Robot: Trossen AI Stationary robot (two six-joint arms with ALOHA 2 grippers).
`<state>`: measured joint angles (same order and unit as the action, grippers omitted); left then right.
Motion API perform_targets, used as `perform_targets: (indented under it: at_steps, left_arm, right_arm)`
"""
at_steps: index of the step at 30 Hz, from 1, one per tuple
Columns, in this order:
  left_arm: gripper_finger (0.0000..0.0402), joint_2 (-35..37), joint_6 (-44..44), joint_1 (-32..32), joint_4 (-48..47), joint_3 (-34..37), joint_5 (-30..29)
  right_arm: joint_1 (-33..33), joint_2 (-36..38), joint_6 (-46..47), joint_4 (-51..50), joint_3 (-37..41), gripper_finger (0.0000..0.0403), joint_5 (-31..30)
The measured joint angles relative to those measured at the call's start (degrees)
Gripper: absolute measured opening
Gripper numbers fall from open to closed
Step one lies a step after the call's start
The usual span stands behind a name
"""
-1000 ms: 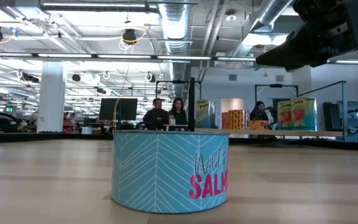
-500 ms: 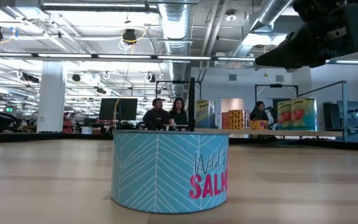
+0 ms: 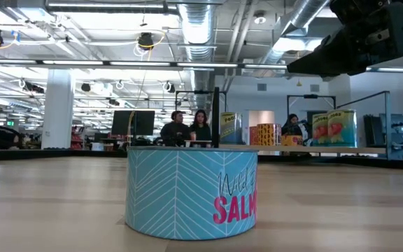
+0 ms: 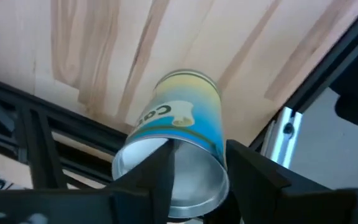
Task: Pick and place cans onto a shelf
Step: Put the canned carrots on the shelf
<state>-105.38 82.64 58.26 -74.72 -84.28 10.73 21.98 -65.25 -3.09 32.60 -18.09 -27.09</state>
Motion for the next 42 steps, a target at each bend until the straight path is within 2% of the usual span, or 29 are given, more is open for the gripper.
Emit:
perform_targets:
  at_steps: [4,8,11,14,17,20,25,28,30,37,42]
  left_arm:
    - [0.0108,-0.95,0.47,0.23,-1.5,-0.02,1.08]
    - [0.0052,-1.09,0.5,0.83,-2.67,-0.03,-0.5]
    - [0.001,-1.09,-2.57,1.01,-4.47,-0.03,-1.78]
    - [0.0004,-1.22,-6.99,0.35,-8.77,0.22,-4.86]
    - [0.0001,-0.33,-11.67,-1.68,-9.27,0.26,-7.98]
    - [0.0,1.49,-17.87,-4.88,-9.42,0.23,-10.91]
    - [0.0,5.88,-30.09,-12.38,-8.89,0.23,-20.13]
    - [0.0,8.36,-37.91,-17.59,-5.24,0.22,-26.87]
    - [0.0,9.66,-44.17,-21.13,-1.53,0.18,-29.37]
    - [0.0,9.06,-65.72,-32.47,13.29,0.17,-28.84]
    - [0.0,8.98,-72.78,-39.36,16.18,0.17,-27.11]
  right_arm:
    - [0.0,0.0,0.01,0.02,0.0,0.0011,0.0]
    - [0.0,0.01,-0.21,0.57,0.0,0.0011,-0.01]
    - [0.11,0.0,-0.24,0.69,0.0,0.0011,-0.01]
    - [0.35,0.0,-0.28,0.72,0.0,0.0011,0.0]
    - [0.45,0.02,-0.35,0.68,0.0,0.0011,0.0]
    - [0.82,0.0,-0.16,0.67,0.0,0.0011,-0.02]
    - [1.44,0.0,0.02,0.7,0.0,0.0011,-0.04]
    - [1.79,0.01,0.07,0.88,0.0,0.001,-0.13]
    - [2.1,0.02,0.45,0.85,0.0,0.001,-0.21]
    - [2.38,0.0,2.48,0.82,0.0,0.001,-0.22]
    - [4.2,0.0,3.08,0.96,0.0,0.001,-0.27]
